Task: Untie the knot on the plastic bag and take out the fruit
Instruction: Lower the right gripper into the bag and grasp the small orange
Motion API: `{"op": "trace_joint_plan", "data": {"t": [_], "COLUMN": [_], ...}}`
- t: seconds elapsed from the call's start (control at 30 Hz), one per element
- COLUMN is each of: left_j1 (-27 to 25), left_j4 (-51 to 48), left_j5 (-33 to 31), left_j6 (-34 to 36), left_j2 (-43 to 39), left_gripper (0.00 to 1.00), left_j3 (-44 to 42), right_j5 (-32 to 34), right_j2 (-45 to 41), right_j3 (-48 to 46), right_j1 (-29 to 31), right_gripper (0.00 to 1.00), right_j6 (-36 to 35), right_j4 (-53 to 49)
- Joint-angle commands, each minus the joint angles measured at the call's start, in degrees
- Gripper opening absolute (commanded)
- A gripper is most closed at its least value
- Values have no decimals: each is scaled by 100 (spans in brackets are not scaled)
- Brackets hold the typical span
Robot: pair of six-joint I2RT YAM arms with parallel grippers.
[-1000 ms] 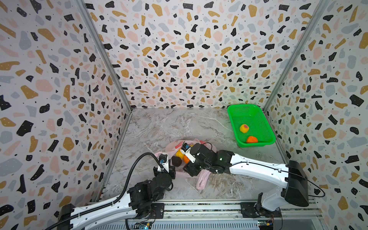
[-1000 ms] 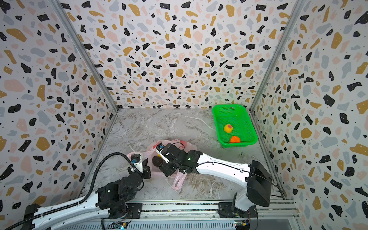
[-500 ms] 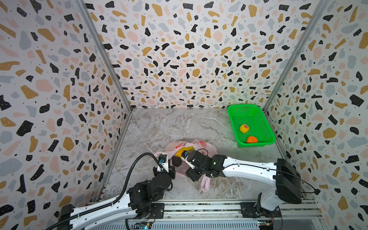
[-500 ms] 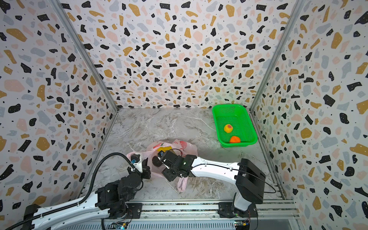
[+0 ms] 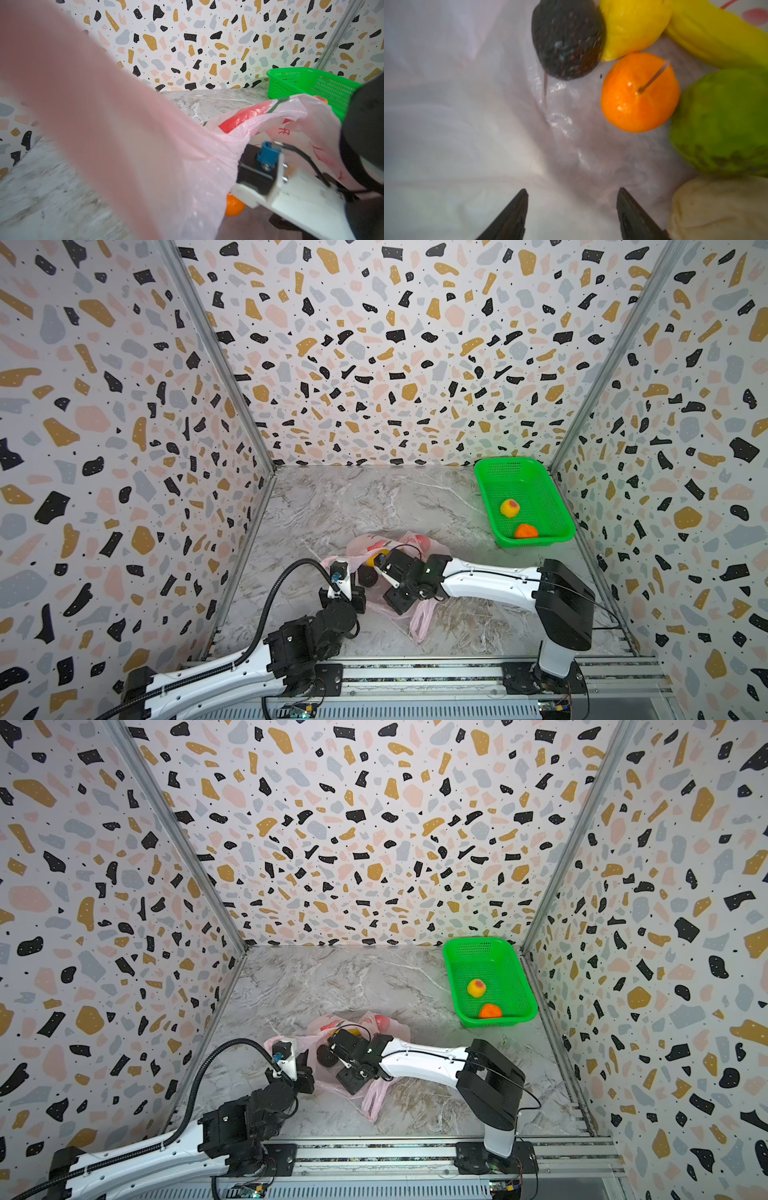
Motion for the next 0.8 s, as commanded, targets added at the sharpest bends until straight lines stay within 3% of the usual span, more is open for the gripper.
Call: {"op": "trace_joint_plan", "data": {"t": [0.0,0.13,0.43,0.77], "left_j1": [-39,-48,-56,-56], "left_j4": [19,-20,-22,-13], "left_j5": [-48,-47,-58,-52], "left_j6": [-1,-27,-80,-88], "left_j2": [-49,-63,-116,-87], "left_gripper": [0,0,0,0], "left_j3": [-28,-27,-79,-88], "right_j5": [156,333,459,863], "right_j2": [122,446,241,665], "right_j3": [545,764,-219,-59], "right_j1": [-256,-376,-285,-224], "right_gripper": [70,72,74,81], "right_j6": [-90,-159,-79,-196], "right_j4": [-144,-84,1183,1374]}}
